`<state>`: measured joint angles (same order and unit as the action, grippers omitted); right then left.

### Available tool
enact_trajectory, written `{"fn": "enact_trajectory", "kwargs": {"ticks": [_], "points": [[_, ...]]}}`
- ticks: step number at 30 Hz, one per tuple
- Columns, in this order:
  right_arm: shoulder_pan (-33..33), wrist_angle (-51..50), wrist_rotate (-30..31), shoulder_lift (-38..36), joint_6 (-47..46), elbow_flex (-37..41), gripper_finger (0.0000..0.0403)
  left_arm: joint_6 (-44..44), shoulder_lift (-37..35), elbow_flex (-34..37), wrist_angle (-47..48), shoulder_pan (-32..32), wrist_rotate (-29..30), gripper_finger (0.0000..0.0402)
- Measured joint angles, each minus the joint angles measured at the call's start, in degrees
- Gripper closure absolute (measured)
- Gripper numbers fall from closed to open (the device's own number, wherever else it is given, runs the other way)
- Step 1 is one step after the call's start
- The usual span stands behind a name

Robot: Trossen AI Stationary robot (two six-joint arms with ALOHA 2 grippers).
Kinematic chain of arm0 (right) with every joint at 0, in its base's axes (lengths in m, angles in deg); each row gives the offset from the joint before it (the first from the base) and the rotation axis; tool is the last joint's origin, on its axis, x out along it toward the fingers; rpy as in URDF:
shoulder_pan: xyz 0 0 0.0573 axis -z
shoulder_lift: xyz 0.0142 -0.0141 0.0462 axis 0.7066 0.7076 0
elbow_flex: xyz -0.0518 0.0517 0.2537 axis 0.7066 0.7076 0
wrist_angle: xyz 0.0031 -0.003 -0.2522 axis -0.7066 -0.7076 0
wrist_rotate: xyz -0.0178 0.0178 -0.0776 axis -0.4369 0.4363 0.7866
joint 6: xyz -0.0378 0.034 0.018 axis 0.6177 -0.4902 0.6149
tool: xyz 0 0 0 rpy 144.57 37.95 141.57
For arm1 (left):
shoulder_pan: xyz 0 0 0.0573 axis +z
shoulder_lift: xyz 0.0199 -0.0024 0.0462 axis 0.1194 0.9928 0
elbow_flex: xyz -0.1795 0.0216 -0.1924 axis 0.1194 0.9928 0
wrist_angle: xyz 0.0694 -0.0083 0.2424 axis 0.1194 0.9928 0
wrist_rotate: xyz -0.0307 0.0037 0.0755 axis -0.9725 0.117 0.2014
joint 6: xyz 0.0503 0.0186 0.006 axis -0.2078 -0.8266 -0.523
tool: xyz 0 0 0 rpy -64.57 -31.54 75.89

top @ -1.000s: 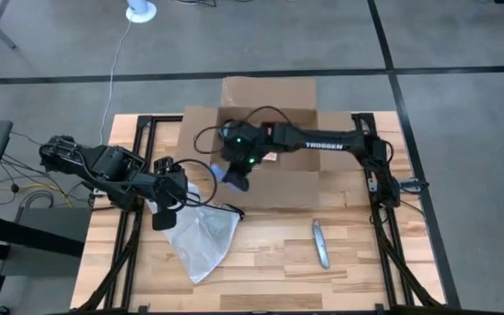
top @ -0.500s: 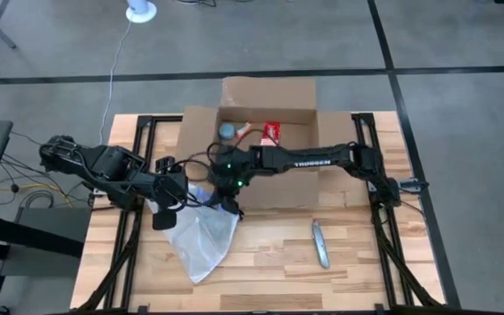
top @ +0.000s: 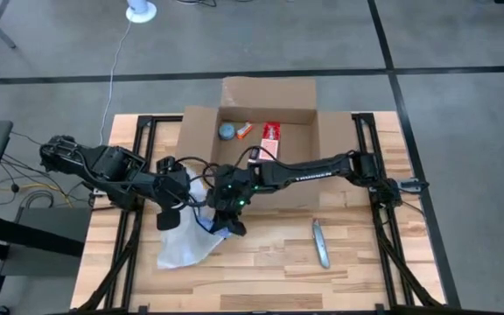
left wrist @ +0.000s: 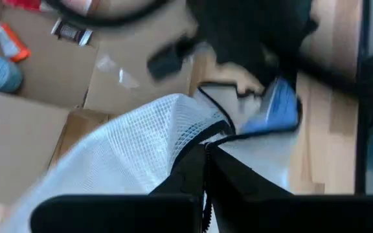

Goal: Unpack boxes
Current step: Put the blue snack bar into the transparent zip bag

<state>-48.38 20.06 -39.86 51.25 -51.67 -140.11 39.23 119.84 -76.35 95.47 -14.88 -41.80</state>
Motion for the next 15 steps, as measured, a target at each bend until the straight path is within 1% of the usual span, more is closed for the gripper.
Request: {"fn": "enact_trajectory", "kwargs": {"ticks": [4,7,10,15], "points": [[0.93,1.33,-0.70,-0.06,-0.85,-0.02,0.0400,-1.66,2.35,0.00,-3.73,-0.02,-0.28,0.0402],[1.00,1.72,-3.36,-0.06,-2.58,-0.02,0.0400,-2.87,5.30,0.00,-3.68,-0.02,-0.39,0.0402],[0.35,2.22,-3.27,-0.13,-4.63,-0.02,0.0400,-2.47,7.72,0.00,-4.65,0.07,-0.76,0.0402],[0.18,1.48,2.26,-0.17,-9.82,-0.02,0.0400,1.37,10.22,0.10,-8.49,-0.34,-0.56,0.0401]]}}
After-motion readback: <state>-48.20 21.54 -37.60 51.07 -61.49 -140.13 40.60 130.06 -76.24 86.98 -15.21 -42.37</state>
